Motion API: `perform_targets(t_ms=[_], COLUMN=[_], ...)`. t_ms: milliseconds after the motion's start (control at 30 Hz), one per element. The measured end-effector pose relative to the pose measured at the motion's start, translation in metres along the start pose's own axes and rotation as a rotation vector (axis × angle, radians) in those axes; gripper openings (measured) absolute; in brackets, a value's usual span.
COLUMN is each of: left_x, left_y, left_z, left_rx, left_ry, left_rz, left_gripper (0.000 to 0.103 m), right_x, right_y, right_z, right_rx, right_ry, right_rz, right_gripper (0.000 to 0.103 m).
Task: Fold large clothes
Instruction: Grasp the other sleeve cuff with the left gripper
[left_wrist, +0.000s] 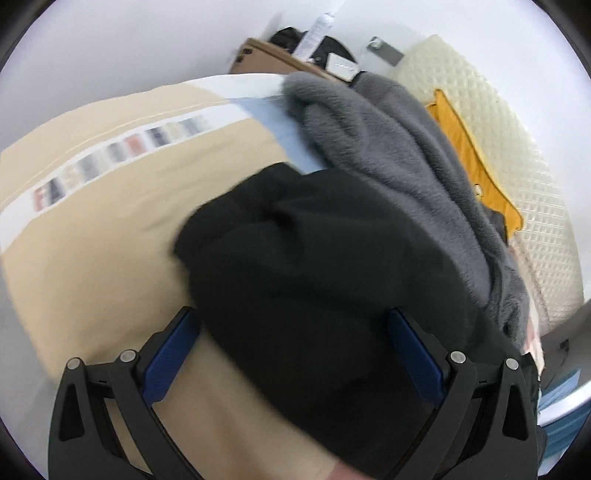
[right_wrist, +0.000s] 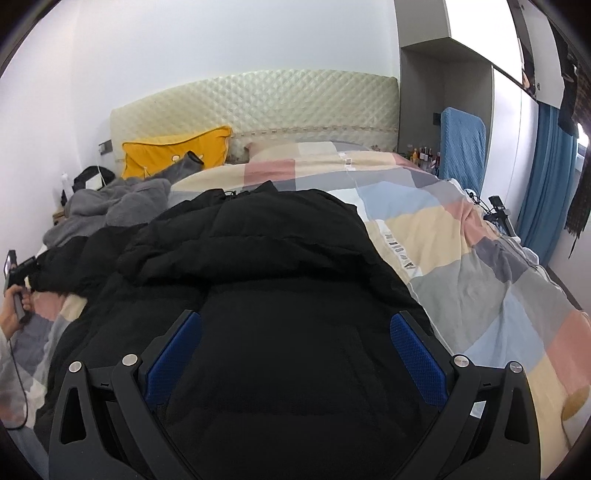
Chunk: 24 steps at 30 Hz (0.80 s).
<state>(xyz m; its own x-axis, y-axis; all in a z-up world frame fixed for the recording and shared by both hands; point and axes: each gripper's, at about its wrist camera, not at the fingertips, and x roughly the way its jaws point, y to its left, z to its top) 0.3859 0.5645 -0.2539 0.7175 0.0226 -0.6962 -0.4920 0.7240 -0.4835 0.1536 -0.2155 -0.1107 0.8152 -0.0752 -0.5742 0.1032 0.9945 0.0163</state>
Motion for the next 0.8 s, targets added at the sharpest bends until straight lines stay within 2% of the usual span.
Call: perform_targets(t_ms=[100,133,167,200,267,367,467,667,800], left_x=[0.004,0.007,0.009,0.008,0.005,-0.007,-0.021,-0.072,-0.117], left_y=[-0.012,-0.017,-0.022,-0.025,-0.027,-0.027,-0.034,-0.057,-0.088], left_z=[-0.005,-0.008,-0.009,-0.008,-0.003,0.005,0.011,0.026,0.031], left_rx=[0.002,-0.003,-0.001,0.000,-0.018,-0.088,-0.082,-0.051,0.015], left_ry=[-0.007,0.003,0.007,0.000,-0.012,-0.023,-0.029,-0.060,-0.108], left_rz=[-0.065,-0.077,-0.069,-0.051,-0.044,-0.028,0.010,0.056,0.072], left_gripper=[0.079,0.065,0.055,0.049,0.032,0.016,0.010,0.008,0.008], right_x=[0.003,0.003,0.002,0.000,-0.006,-0.013,-0.019,-0.029,-0.031], right_y=[0.001,0.002,0.002,0.002,0.003,0.004,0.005,0.000,-0.004], right_z=[0.001,0.002,0.003,0.004,0.006,0.007,0.008,0.007,0.004], right_rx=[0.020,0.023,0.023,0.028,0.032,0.025,0.025,0.013,0.007], right_ry=[0.011,0.015,0.015,0.011,-0.001,-0.016,-0.019,-0.019,-0.009], right_rz=[0.004,0.002,0.001,0.003,0.003,0.013,0.036,0.068,0.110], right_gripper=[0.103,0.103,0.103,0.103,0.103,0.103,0.103,0.103,0.103])
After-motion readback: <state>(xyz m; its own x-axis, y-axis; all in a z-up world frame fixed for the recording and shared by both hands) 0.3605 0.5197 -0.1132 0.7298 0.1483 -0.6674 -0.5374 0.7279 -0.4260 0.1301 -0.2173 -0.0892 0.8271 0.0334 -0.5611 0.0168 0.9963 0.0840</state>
